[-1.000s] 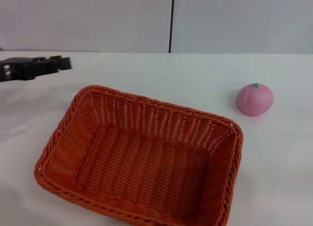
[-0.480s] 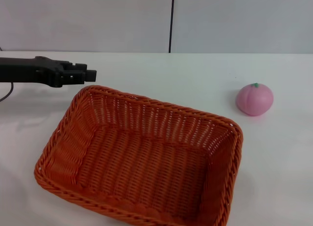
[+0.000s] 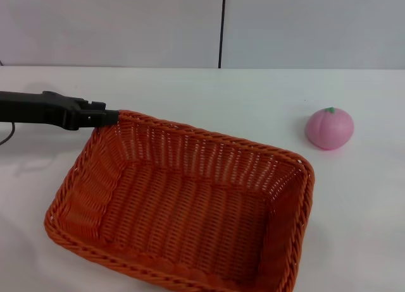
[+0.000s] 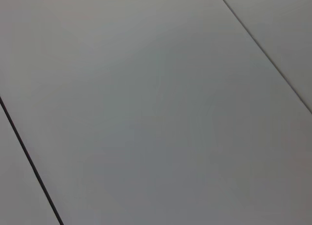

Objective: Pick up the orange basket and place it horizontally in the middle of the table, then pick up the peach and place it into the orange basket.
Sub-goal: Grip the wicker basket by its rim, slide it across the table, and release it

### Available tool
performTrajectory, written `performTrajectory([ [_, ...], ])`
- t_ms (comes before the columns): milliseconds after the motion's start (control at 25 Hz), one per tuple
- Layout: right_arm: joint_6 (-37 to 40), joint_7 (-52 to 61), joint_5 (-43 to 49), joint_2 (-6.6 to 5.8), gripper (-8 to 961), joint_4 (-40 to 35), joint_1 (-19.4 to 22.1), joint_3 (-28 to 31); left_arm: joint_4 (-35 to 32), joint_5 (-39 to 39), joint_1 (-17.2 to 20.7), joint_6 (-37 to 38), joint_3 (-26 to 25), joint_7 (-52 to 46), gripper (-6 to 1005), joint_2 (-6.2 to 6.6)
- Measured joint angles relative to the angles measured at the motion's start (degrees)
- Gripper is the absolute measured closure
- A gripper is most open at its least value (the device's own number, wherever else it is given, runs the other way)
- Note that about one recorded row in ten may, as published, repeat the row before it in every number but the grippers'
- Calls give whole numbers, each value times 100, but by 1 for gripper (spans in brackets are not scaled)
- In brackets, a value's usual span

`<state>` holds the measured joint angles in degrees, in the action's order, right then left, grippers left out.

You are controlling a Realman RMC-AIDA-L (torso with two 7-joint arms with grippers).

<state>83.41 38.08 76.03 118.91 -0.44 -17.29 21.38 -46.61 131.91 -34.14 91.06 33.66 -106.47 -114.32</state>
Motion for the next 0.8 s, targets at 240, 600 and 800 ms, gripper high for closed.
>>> performTrajectory([
  [240, 0, 23, -5, 0, 415, -6, -2, -2, 31, 130, 21, -1, 190, -36, 560, -39],
  [600, 1, 77, -33, 0, 415, -33, 44, 1, -26, 272, 21, -201, 369, -198, 561, -155],
  [800, 0, 77, -42, 0, 416, -38, 64, 34, -39, 144, 47, -473, 103, -442, 620, -201],
])
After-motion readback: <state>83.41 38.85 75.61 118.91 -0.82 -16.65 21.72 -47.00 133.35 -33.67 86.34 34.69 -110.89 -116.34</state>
